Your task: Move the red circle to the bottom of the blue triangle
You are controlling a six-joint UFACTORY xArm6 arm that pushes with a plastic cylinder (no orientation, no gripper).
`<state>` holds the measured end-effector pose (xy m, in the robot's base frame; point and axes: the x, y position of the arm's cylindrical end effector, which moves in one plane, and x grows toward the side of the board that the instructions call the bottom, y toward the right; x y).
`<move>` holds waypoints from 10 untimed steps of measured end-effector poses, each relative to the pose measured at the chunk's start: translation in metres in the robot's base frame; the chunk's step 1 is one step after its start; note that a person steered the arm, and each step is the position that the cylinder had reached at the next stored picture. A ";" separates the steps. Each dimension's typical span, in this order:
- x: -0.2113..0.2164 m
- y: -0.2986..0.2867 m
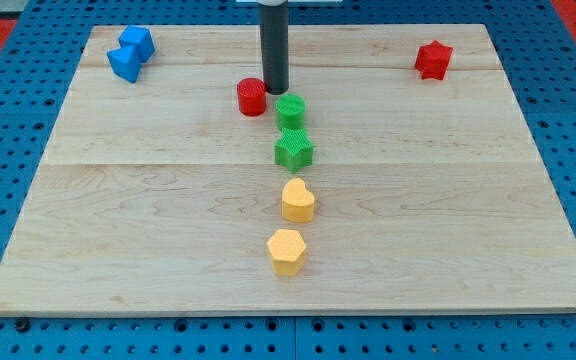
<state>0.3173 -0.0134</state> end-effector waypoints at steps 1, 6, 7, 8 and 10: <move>0.008 -0.003; 0.059 -0.213; 0.065 -0.252; 0.040 -0.253; 0.019 -0.247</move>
<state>0.3364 -0.2607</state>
